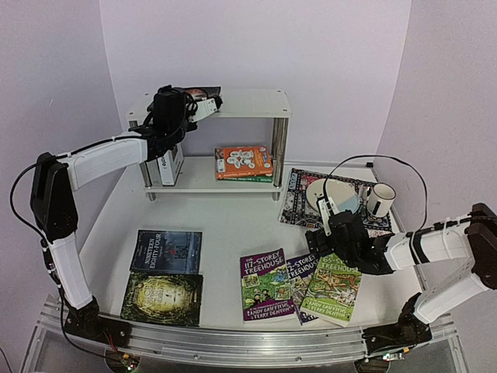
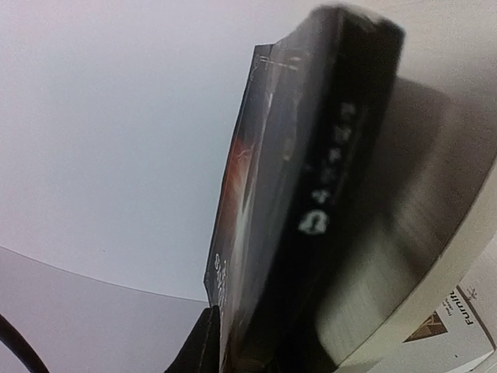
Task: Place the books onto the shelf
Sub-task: Place the book on the shelf, then adjust the book on the shelf.
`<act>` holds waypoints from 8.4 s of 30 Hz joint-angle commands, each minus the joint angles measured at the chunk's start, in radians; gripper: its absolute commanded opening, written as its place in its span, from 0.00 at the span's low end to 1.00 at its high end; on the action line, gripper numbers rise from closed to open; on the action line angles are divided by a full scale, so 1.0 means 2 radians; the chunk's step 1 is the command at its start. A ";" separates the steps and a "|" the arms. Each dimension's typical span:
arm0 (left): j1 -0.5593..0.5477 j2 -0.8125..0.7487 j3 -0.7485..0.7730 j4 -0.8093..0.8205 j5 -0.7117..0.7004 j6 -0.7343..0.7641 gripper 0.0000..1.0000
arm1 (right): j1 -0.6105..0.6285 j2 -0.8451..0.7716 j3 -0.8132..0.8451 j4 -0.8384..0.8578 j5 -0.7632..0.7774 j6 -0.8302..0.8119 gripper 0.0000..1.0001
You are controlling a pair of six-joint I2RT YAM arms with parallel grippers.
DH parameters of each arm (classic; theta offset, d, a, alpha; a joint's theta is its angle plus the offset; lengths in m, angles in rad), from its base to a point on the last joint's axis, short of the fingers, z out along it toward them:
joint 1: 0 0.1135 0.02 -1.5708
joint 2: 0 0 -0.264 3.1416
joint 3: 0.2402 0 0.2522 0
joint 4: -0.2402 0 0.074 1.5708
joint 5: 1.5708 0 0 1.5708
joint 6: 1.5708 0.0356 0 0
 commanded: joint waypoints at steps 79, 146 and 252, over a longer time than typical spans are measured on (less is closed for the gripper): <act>-0.031 -0.155 -0.004 -0.162 -0.006 -0.183 1.00 | -0.002 0.005 0.025 -0.011 -0.010 -0.002 0.98; 0.072 -0.157 0.035 -0.343 0.437 -0.815 0.00 | -0.002 0.021 0.035 -0.023 -0.006 -0.001 0.98; 0.103 -0.285 -0.134 -0.277 0.435 -0.844 1.00 | -0.003 -0.138 0.067 -0.093 -0.122 0.156 0.98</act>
